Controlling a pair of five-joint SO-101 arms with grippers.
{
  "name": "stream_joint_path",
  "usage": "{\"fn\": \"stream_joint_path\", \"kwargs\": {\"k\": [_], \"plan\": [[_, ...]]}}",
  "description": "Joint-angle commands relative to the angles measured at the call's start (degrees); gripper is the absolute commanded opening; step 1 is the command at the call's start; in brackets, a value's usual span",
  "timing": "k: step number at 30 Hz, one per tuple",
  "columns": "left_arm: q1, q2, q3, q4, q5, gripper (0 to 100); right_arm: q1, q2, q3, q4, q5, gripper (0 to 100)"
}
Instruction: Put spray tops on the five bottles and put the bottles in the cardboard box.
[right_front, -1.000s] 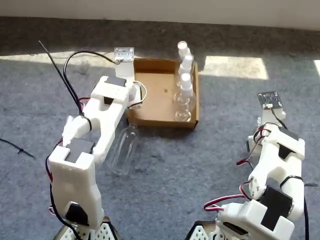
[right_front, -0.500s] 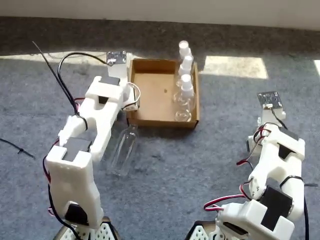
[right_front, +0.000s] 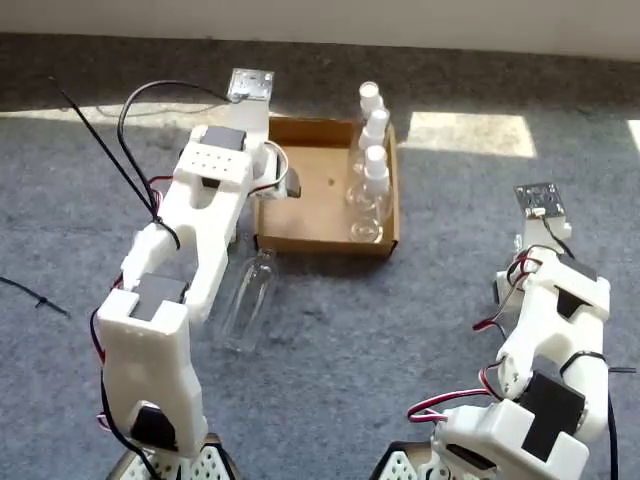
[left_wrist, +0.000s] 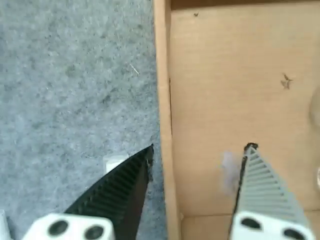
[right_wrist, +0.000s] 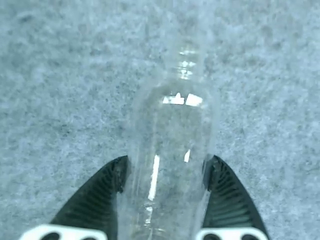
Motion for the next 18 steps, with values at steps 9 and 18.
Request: {"fn": "stream_joint_path", "kwargs": {"k": [9, 18], "plan": [[-11.4, -1.5, -31.9, 15.8, 0.0, 26, 0.0, 1.1, 1.9, -0.2, 0.6, 7.0], [-16.0, -1.7, -47.7, 37.8, -6.8, 26, -1.7, 0.9, 1.3, -0.3, 0.5, 7.0]]}}
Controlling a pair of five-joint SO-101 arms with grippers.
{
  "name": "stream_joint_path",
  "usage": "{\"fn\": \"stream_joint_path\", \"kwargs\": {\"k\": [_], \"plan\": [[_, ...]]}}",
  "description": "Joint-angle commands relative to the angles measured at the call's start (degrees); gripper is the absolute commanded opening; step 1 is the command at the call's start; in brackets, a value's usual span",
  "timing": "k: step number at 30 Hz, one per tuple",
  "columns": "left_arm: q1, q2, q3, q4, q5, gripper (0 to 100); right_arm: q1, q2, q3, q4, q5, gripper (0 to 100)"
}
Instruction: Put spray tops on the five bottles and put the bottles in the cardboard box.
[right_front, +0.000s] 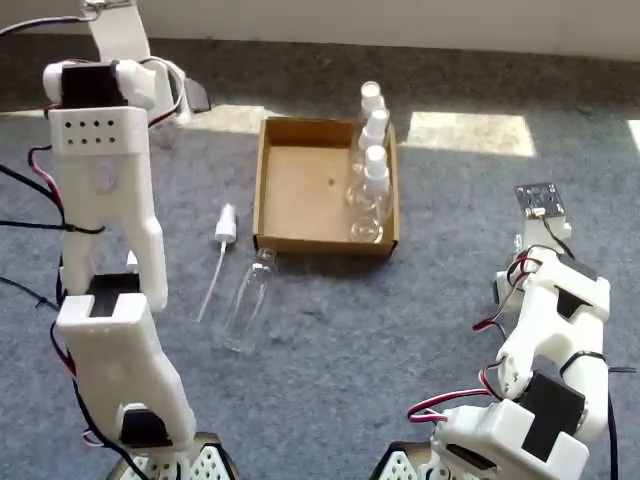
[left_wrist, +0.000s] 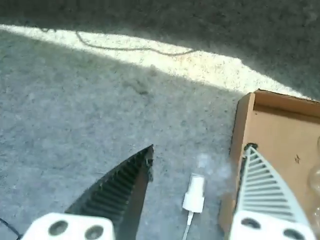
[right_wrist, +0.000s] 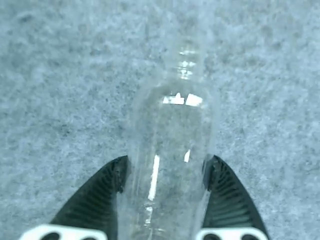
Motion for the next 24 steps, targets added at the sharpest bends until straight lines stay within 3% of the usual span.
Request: {"fn": "stream_joint_path", "kwargs": {"k": [1, 9, 12, 18, 24], "plan": [[-0.7, -2.1, -3.7, 5.0, -4.0, 26, -2.1, 1.0, 0.9, -0.3, 0.4, 7.0], [0.4, -16.6, 20.8, 4.9, -9.1, 26, -2.3, 1.0, -1.8, 0.3, 0.6, 7.0], [0.7, -27.6, 33.4, 3.4, -9.2, 26, -2.3, 1.0, -2.0, 6.5, 0.5, 8.7], [1.4, -53.1, 69.9, -12.0, -11.5, 26, -2.0, 1.0, -2.0, 8.9, 0.4, 22.8], [4.4, -70.8, 105.1, -29.4, -11.7, 26, -1.9, 0.9, -3.7, 12.4, -4.8, 24.1]]}}
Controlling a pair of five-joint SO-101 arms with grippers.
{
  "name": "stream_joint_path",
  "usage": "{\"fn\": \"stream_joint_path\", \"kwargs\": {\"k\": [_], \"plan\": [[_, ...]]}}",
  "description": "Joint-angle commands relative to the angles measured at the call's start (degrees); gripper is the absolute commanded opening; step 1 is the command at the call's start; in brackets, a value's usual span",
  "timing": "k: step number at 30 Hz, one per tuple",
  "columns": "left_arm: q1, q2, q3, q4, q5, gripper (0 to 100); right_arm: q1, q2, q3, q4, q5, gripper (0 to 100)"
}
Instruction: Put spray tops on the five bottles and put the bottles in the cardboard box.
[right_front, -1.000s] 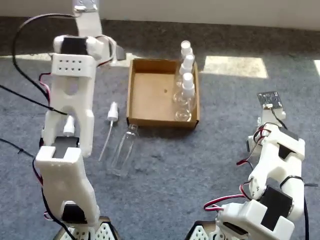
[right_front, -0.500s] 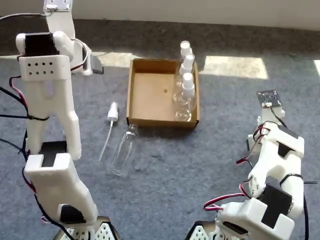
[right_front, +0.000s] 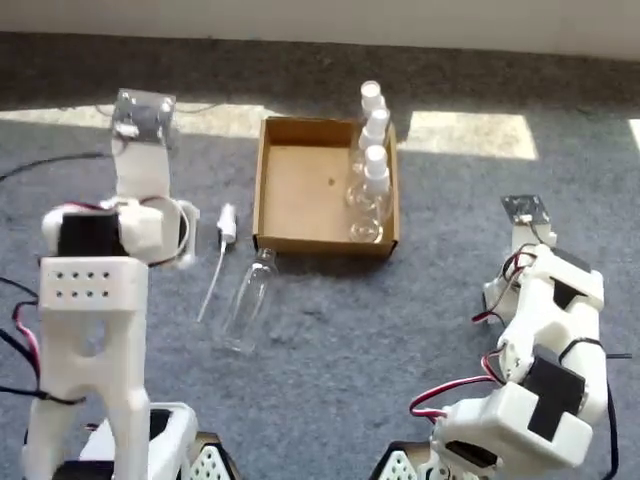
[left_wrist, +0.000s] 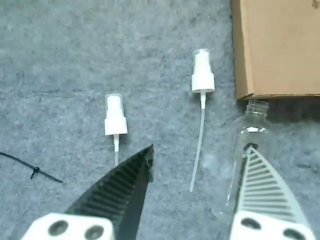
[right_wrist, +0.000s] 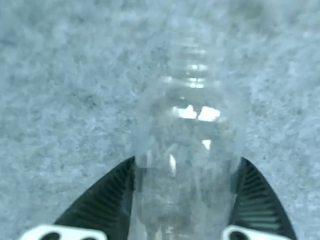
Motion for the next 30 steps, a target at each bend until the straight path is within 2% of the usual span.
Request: {"fn": "stream_joint_path", "kwargs": {"k": [1, 8, 12, 18, 30], "plan": [[2.0, -10.5, 19.6, -9.9, -0.4, 26, -0.2, 0.0, -2.7, 4.1, -3.4, 24.2], [-1.3, -19.8, 25.5, -12.7, -0.4, 26, -0.6, 0.0, -10.6, 12.4, -4.9, 24.2], [-1.4, -20.7, 26.7, -12.7, -0.5, 26, -1.4, 0.0, -15.3, 15.7, -6.9, 24.5], [-1.4, -20.6, 27.8, -13.7, -0.5, 26, -3.2, 0.5, -22.9, 21.4, -7.7, 30.6], [-1.3, -20.9, 29.7, -15.7, -0.5, 26, -7.3, 1.9, -25.2, 22.2, -7.4, 30.4]]}}
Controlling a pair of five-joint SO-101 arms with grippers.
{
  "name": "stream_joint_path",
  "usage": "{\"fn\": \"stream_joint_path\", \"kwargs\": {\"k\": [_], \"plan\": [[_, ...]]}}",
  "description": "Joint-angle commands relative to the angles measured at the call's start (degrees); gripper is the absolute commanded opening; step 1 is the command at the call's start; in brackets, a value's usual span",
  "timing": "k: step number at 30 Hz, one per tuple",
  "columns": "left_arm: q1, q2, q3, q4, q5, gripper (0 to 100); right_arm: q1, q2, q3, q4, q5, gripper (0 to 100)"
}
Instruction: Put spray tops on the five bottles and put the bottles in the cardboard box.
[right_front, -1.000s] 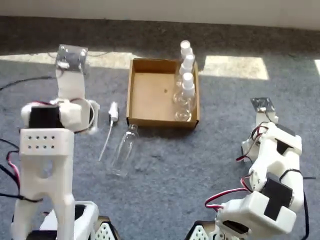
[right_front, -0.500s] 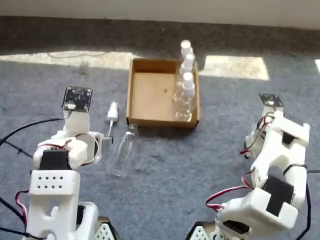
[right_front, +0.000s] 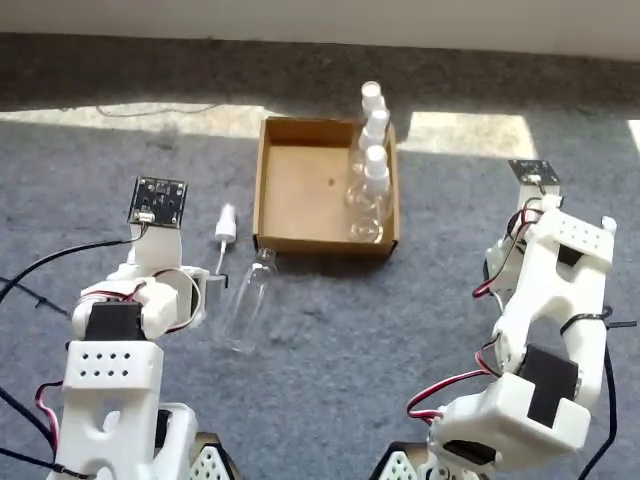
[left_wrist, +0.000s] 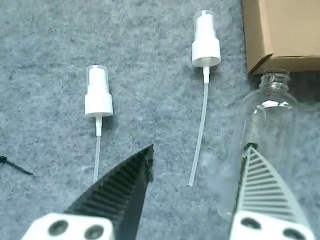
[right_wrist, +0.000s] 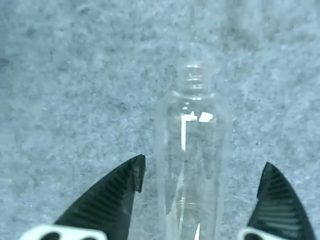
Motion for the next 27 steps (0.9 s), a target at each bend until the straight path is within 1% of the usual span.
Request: {"fn": "stream_joint_path", "kwargs": {"k": [1, 8, 12, 18, 22, 27], "plan": [[-0.7, -1.1, -0.3, -1.1, -0.5, 26, -2.2, 1.5, -4.4, 0.3, -0.3, 30.4], [-0.8, -0.9, -0.3, -1.2, -0.5, 26, -1.2, 15.9, -18.8, 0.8, -0.6, 30.4], [-0.8, -0.9, -0.3, -1.2, -0.5, 26, -1.0, 20.2, -23.9, 2.4, -0.4, 30.4], [-0.8, -0.9, -0.3, -1.2, -0.5, 26, -1.0, 21.5, -24.7, 2.9, 0.0, 30.3], [-0.7, -0.9, -0.3, -1.2, -0.5, 26, -0.7, 21.7, -22.6, 3.3, 3.8, 30.3], [-0.7, -0.9, -0.2, -1.2, -0.5, 26, -0.7, 21.6, -21.4, 3.3, 4.6, 29.3]]}}
